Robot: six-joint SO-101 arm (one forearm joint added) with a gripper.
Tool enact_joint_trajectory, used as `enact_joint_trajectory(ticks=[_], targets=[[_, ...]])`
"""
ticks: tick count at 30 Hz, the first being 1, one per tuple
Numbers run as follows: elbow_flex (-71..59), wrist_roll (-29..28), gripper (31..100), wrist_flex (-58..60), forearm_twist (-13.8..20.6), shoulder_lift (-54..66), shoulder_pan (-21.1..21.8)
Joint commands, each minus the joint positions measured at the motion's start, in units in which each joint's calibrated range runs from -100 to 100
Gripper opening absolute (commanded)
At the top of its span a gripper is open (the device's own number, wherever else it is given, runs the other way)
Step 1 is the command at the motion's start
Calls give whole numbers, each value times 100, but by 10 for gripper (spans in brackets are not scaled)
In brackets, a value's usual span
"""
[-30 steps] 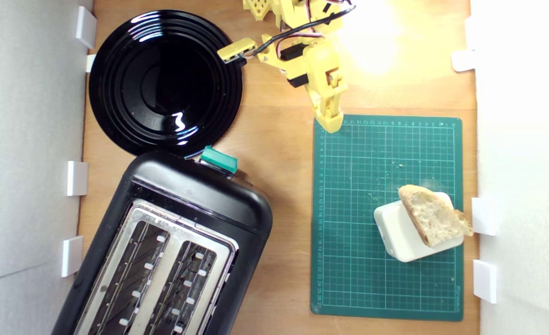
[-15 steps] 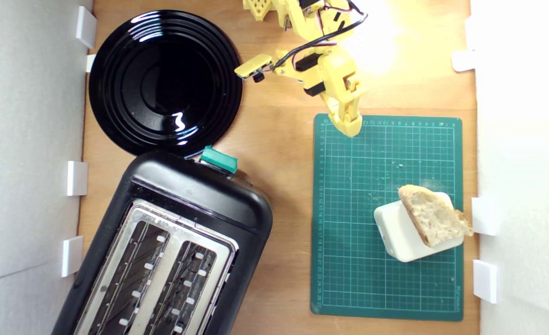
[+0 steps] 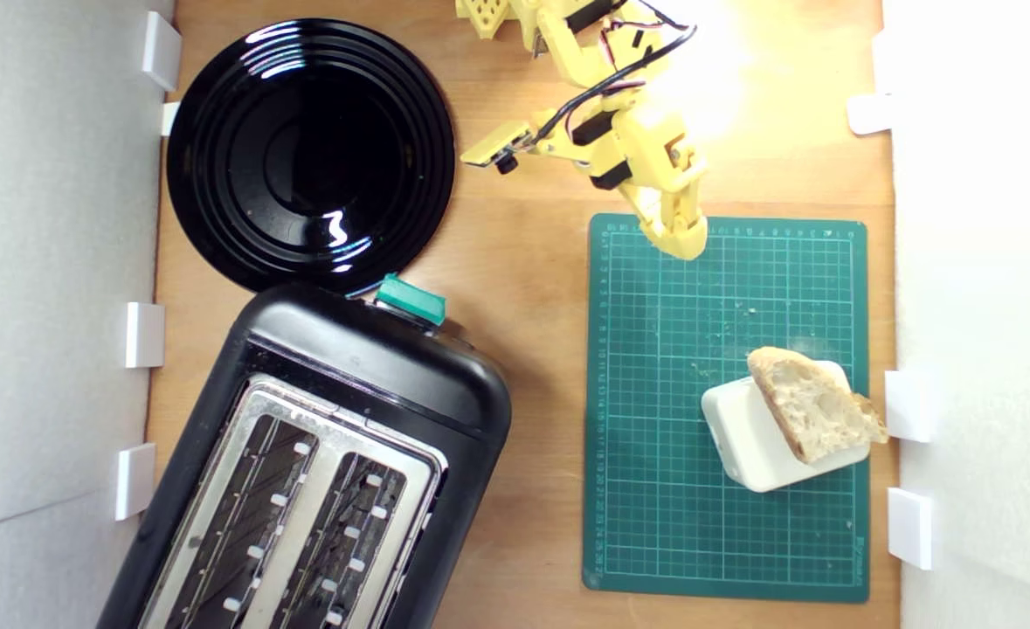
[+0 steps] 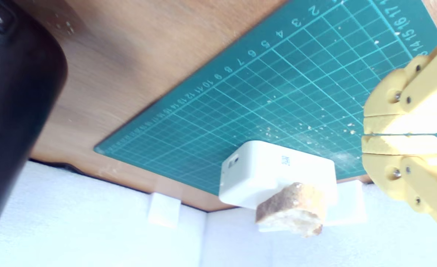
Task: Pick bread and place in toaster
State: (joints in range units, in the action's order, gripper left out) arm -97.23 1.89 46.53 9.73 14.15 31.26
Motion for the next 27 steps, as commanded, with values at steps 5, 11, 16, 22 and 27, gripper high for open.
enact_joint_trajectory(ticks=[5,11,16,22,27], targets=[[95,-8,466,620,142,-118,73],[177,23,590,620,115,-159,73],[603,18,651,620,61,-708,57],[876,28,725,740,61,-1116,25],[903,18,757,970,61,-1199,25]])
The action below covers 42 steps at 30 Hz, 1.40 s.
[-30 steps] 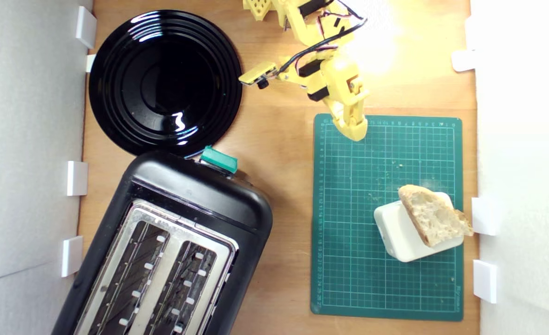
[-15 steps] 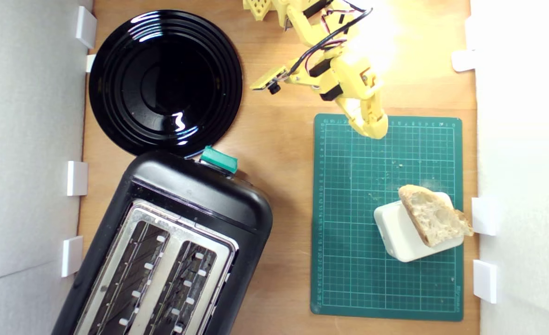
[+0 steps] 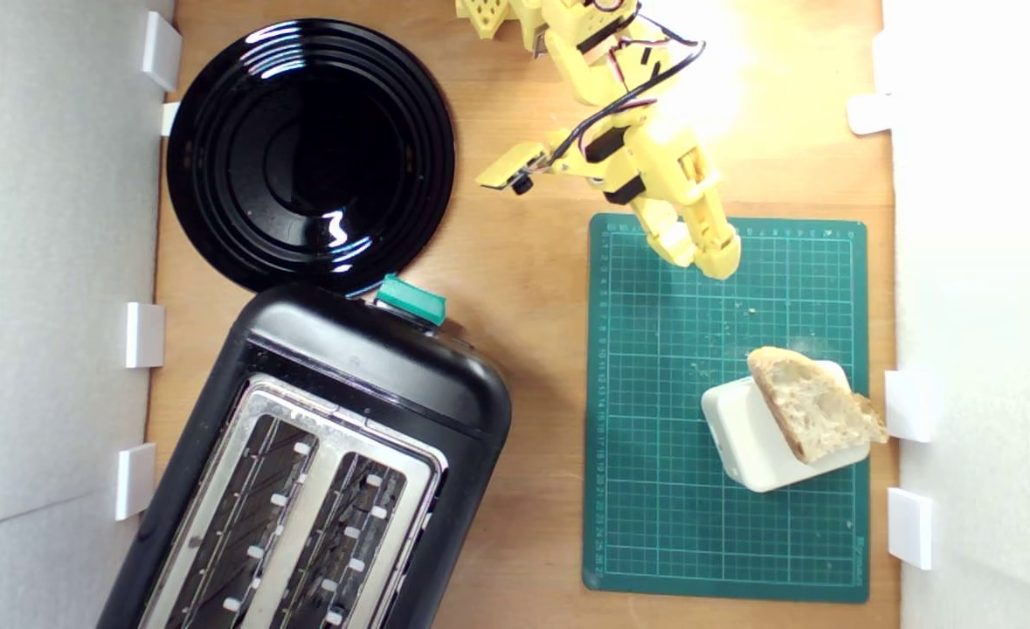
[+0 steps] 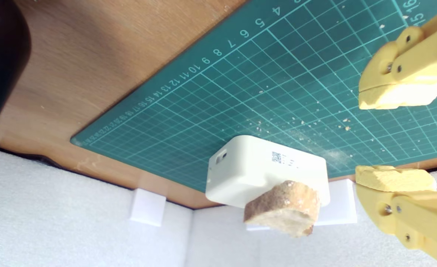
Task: Pick bread and place in toaster
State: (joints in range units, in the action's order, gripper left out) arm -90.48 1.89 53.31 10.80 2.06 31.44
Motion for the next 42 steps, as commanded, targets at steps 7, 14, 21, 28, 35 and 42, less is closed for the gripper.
enact_joint_trajectory(ticks=[7,14,21,28,35,42], targets=[[310,-14,772,454,-46,-14,-2],[1118,-19,772,497,-109,-821,7],[1463,-24,772,642,-354,-1029,63],[2025,-87,771,642,-400,-1562,200],[2116,-87,773,668,-363,-1637,208],[2071,-82,764,1026,-400,-1678,208]])
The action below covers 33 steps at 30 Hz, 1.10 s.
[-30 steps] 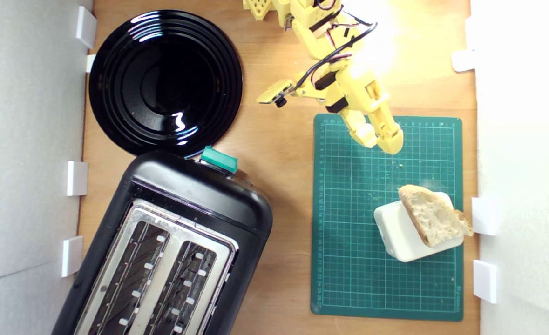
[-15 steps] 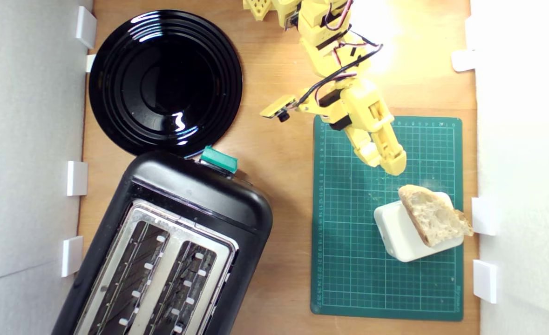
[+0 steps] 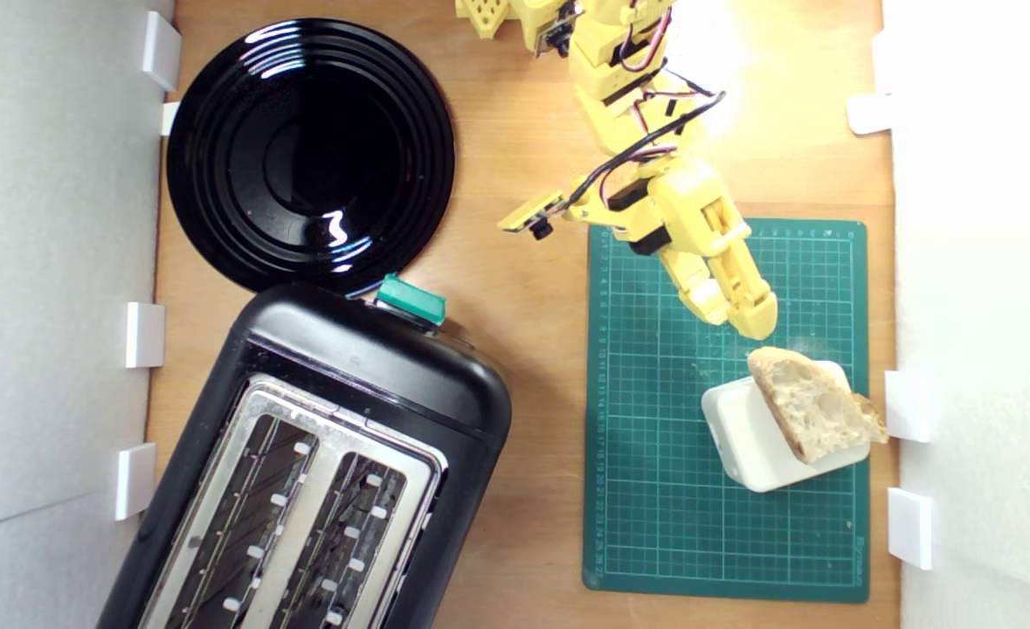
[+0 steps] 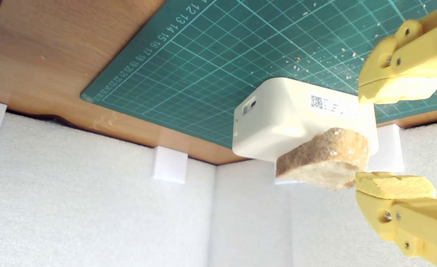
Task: Pick bread and place in toaster
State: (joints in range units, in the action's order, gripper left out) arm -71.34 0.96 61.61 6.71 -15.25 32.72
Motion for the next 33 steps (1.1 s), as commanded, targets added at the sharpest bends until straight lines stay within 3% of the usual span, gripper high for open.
enact_joint_trajectory(ticks=[1,11,15,18,33], targets=[[157,12,763,196,9,52,80],[211,12,778,289,18,-181,80],[211,12,886,289,18,-214,80],[229,6,929,289,18,-256,80],[974,6,927,281,9,-738,80]])
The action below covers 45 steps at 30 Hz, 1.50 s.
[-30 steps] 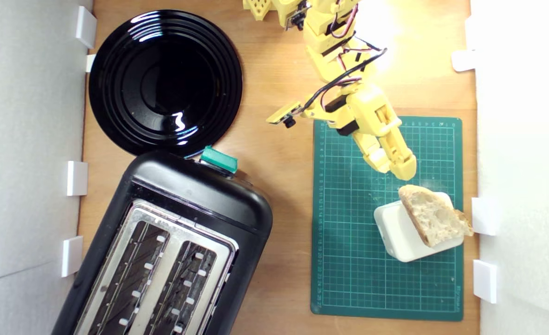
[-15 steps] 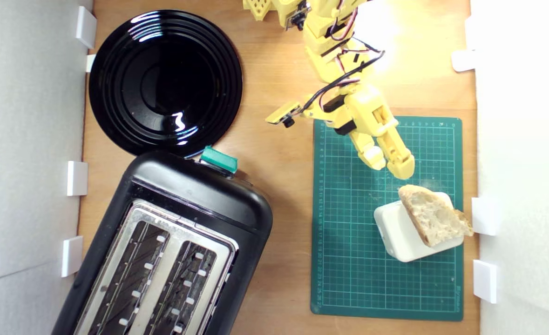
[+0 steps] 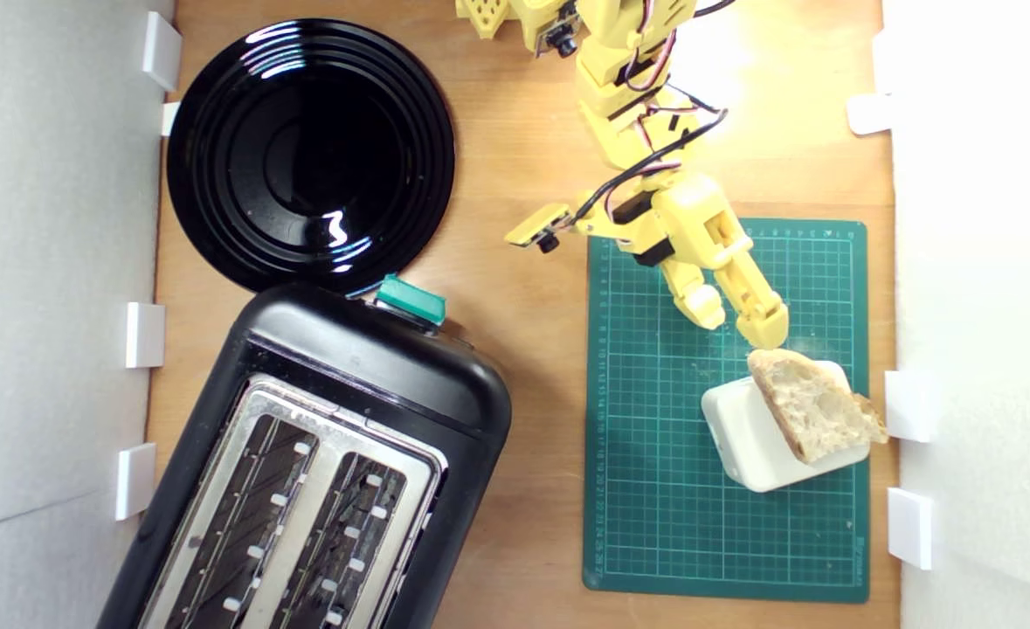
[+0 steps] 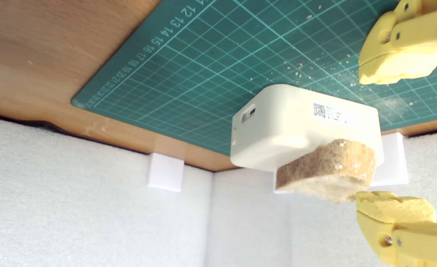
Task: Pick bread and place in toaster
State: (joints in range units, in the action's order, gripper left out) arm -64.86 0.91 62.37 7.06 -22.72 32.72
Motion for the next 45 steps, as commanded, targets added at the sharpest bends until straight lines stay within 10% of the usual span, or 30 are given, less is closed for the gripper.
enact_joint_trajectory(ticks=[1,45], targets=[[399,11,927,205,-26,-7,88],[2124,22,873,188,-17,-964,297]])
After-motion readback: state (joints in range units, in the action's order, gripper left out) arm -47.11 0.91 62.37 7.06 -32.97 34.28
